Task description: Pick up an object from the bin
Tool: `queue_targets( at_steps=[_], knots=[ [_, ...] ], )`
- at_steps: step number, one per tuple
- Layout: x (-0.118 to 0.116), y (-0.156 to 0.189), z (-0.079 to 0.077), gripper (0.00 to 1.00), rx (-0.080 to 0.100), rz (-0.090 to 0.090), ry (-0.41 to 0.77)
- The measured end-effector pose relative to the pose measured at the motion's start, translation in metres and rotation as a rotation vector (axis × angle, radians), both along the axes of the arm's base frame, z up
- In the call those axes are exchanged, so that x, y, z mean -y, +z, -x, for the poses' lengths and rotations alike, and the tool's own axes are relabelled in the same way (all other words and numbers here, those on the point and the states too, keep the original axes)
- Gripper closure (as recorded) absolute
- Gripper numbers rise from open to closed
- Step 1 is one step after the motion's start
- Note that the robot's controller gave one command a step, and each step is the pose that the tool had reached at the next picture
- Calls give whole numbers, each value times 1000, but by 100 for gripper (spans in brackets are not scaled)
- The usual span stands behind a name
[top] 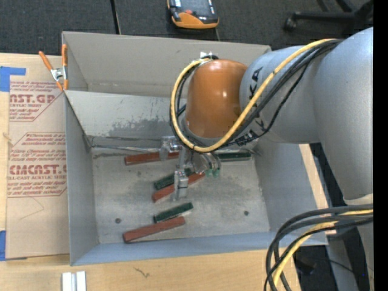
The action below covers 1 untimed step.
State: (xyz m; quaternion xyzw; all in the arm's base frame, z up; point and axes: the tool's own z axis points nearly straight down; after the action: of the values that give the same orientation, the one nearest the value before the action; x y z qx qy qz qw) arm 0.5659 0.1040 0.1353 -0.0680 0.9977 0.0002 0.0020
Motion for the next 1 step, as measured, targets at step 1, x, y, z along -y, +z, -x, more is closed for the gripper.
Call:
queue_targets(
  at_steps=[1],
  knots=[
    [10, -5, -2, 0, -4, 0, 81]
  ],
)
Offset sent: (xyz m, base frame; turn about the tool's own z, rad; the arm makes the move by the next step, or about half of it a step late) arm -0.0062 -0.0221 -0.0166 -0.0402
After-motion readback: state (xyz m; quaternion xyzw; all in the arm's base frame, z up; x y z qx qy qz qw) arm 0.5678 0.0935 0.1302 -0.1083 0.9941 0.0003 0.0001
